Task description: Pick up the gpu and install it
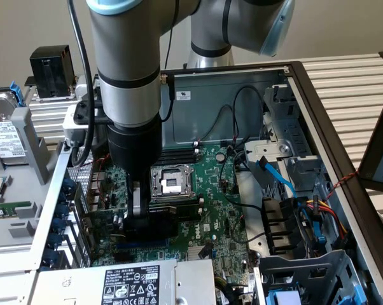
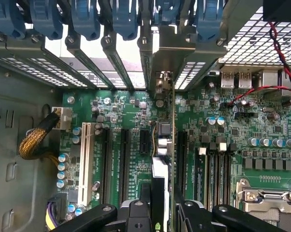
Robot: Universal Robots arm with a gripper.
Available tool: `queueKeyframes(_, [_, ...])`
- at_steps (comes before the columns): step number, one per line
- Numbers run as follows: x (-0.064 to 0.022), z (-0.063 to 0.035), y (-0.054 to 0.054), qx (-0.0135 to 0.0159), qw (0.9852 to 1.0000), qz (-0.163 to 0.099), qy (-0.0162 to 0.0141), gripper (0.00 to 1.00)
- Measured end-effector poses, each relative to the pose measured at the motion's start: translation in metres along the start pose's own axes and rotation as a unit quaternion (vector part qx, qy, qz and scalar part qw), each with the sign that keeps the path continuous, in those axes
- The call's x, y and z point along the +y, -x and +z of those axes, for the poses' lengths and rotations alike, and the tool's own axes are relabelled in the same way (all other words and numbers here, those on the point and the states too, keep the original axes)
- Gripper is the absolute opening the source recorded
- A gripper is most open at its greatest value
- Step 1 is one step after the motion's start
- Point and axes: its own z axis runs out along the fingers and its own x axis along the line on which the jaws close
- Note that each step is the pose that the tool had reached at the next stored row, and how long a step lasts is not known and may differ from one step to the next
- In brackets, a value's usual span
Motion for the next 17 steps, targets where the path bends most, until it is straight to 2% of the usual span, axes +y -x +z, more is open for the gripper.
queueKeyframes(12, [0.0001, 0.0002, 0.0, 0.0, 1.0, -0.001, 0.0, 0.27])
queueKeyframes(17, [0.0001, 0.0002, -0.0001, 0.0006, 0.9999, -0.011, -0.0004, 0.27])
